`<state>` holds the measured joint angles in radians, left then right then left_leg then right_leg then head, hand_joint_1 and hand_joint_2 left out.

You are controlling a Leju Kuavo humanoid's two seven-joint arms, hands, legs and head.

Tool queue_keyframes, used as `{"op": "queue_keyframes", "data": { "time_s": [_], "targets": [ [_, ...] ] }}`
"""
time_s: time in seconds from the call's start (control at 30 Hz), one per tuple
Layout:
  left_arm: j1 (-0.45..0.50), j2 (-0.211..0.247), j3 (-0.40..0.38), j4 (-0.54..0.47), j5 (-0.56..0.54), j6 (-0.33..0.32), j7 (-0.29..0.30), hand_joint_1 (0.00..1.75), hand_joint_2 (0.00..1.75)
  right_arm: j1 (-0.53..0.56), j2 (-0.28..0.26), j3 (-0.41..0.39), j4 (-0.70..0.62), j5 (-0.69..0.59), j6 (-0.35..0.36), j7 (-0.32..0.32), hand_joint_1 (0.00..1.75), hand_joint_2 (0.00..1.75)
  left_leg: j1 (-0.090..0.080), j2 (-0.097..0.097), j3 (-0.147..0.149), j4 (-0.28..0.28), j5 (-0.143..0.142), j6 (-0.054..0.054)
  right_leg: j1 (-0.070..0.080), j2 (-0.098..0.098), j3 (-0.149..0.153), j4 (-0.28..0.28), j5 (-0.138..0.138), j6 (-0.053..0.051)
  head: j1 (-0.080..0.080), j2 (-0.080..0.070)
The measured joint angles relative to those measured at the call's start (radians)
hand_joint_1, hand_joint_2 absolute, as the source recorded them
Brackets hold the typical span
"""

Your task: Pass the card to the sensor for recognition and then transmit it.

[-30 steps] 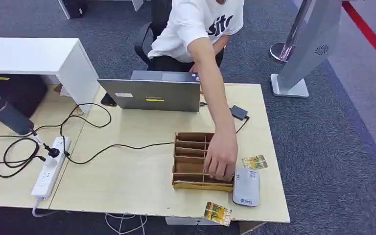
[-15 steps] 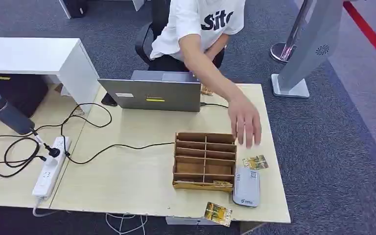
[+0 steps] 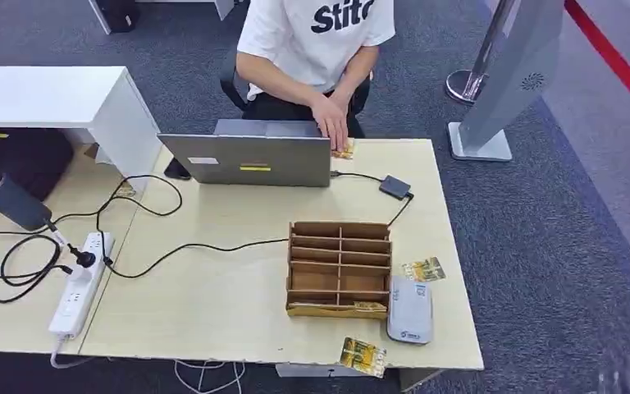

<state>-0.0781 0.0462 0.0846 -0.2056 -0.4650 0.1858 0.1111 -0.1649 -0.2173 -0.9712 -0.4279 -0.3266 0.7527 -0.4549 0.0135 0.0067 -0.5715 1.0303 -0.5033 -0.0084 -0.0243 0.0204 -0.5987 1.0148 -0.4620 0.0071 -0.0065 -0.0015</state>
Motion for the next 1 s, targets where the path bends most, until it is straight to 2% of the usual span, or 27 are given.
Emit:
{"op": "queue_keyframes", "data": {
  "time_s": [0.07, 0.1, 0.17, 0.23, 0.27, 0.3, 0.4, 0.43, 0.5, 0.53, 0.57, 0.63, 0.7, 0.87, 0.93, 1.0],
  "targets": [
    [0.005, 0.0, 0.013, 0.0, 0.016, -0.043, 0.039, 0.0, 1.75, -0.036, 0.085, 0.042, -0.232, 0.143, -0.219, -0.002, 0.0, 1.75, 0.0, 0.001, 0.002, 0.0, 0.001, -0.001, 0.0, 0.002, 0.001, 0.0, 0.0, 0.0, -0.001, 0.0],
    [0.008, 0.0, 0.023, 0.0, 0.023, -0.066, 0.057, 0.0, 1.75, -0.045, 0.13, 0.074, -0.342, 0.178, -0.285, -0.003, 0.0, 1.75, 0.001, -0.001, 0.003, 0.001, 0.001, 0.0, 0.001, 0.001, 0.001, 0.0, 0.0, 0.0, 0.0, 0.0],
    [0.015, -0.003, 0.043, 0.0, 0.041, -0.085, 0.077, 0.0, 1.75, -0.038, 0.211, 0.168, -0.542, 0.198, -0.316, -0.002, 0.0, 1.75, 0.001, -0.006, 0.002, 0.0, 0.004, -0.002, 0.001, -0.002, 0.0, 0.001, 0.0, 0.0, 0.0, 0.0],
    [0.023, -0.004, 0.066, 0.0, 0.05, -0.095, 0.076, 0.0, 1.75, -0.018, 0.256, 0.258, -0.692, 0.181, -0.291, -0.02, 0.0, 1.75, 0.001, -0.007, 0.002, 0.0, 0.004, -0.002, 0.001, -0.004, 0.0, 0.002, -0.001, -0.001, 0.0, 0.0],
    [0.026, -0.004, 0.077, 0.0, 0.053, -0.106, 0.073, 0.0, 1.75, -0.007, 0.266, 0.301, -0.752, 0.188, -0.279, -0.041, 0.0, 0.0, 0.002, -0.008, 0.002, 0.0, 0.004, -0.002, 0.001, -0.004, 0.0, 0.002, -0.001, -0.001, -0.001, 0.0],
    [0.029, -0.004, 0.084, 0.0, 0.054, -0.124, 0.066, 0.0, 1.75, 0.006, 0.278, 0.348, -0.815, 0.204, -0.27, -0.074, 0.0, 1.75, 0.002, -0.008, 0.002, 0.0, 0.004, -0.002, 0.002, -0.005, 0.0, 0.002, -0.002, -0.002, 0.0, 0.0],
    [0.036, -0.004, 0.106, 0.0, 0.05, -0.162, 0.042, 0.0, 1.75, 0.036, 0.297, 0.456, -0.938, 0.262, -0.268, -0.13, 0.0, 1.75, 0.002, -0.008, 0.001, 0.0, 0.003, -0.004, 0.002, -0.005, 0.0, 0.002, -0.003, -0.002, 0.0, 0.0],
    [0.036, -0.004, 0.111, 0.0, 0.047, -0.168, 0.034, 0.0, 1.75, 0.044, 0.298, 0.496, -0.973, 0.328, -0.294, -0.152, 0.0, 1.75, 0.002, -0.008, 0.001, 0.0, 0.003, -0.004, 0.001, -0.005, 0.001, 0.002, -0.003, -0.002, -0.001, 0.0],
    [0.038, -0.004, 0.123, 0.0, 0.043, -0.156, 0.028, 0.0, 1.75, 0.053, 0.302, 0.58, -1.037, 0.505, -0.409, -0.201, 0.0, 1.75, 0.002, -0.008, 0.001, 0.0, 0.003, -0.004, 0.001, -0.005, 0.001, 0.002, -0.003, -0.002, 0.0, 0.0],
    [0.038, -0.004, 0.126, 0.0, 0.042, -0.149, 0.028, 0.0, 1.75, 0.054, 0.304, 0.6, -1.052, 0.554, -0.444, -0.209, 0.0, 1.75, 0.001, -0.007, 0.001, 0.0, 0.003, -0.003, 0.001, -0.005, 0.001, 0.002, -0.003, -0.002, 0.0, 0.0],
    [0.038, -0.005, 0.134, 0.0, 0.035, -0.127, 0.031, 0.0, 1.75, 0.057, 0.313, 0.67, -1.102, 0.719, -0.576, -0.212, 0.0, 1.75, 0.001, -0.008, 0.0, 0.0, 0.003, -0.003, 0.001, -0.005, 0.001, 0.002, -0.003, -0.002, 0.0, 0.0],
    [0.037, -0.006, 0.147, 0.0, 0.025, -0.114, 0.041, 0.0, 1.75, 0.045, 0.322, 0.796, -1.167, 0.934, -0.741, -0.168, 0.0, 1.75, 0.001, -0.007, 0.001, 0.0, 0.003, -0.004, 0.001, -0.004, 0.001, 0.002, -0.002, -0.003, -0.001, 0.0],
    [0.033, -0.006, 0.152, 0.0, 0.006, -0.12, 0.046, 0.0, 1.75, 0.001, 0.322, 0.923, -1.189, 1.04, -0.824, -0.114, 0.0, 1.75, 0.001, -0.006, 0.002, 0.0, 0.003, -0.004, 0.001, -0.004, 0.001, 0.003, -0.002, -0.003, -0.001, 0.0],
    [0.019, -0.008, 0.152, 0.0, -0.031, -0.18, 0.05, 0.0, 1.75, -0.188, 0.322, 1.167, -1.126, 1.05, -0.828, -0.034, 0.0, 1.75, 0.002, -0.006, 0.002, 0.0, 0.006, -0.006, 0.001, -0.004, 0.001, 0.003, 0.0, -0.004, -0.001, 0.0],
    [0.017, -0.008, 0.152, 0.0, -0.05, -0.197, 0.054, 0.0, 1.75, -0.269, 0.324, 1.236, -1.062, 1.123, -0.871, 0.016, 0.0, 1.75, 0.002, -0.008, 0.001, 0.0, 0.007, -0.005, 0.001, -0.005, 0.001, 0.004, 0.0, -0.004, 0.0, 0.0],
    [0.015, -0.008, 0.152, 0.0, -0.073, -0.204, 0.054, 0.0, 1.75, -0.36, 0.331, 1.29, -0.985, 1.227, -0.908, 0.114, 0.0, 1.75, 0.002, -0.007, 0.002, 0.0, 0.007, -0.005, 0.001, -0.005, 0.0, 0.004, 0.001, -0.004, 0.0, 0.0]
  ]
}}
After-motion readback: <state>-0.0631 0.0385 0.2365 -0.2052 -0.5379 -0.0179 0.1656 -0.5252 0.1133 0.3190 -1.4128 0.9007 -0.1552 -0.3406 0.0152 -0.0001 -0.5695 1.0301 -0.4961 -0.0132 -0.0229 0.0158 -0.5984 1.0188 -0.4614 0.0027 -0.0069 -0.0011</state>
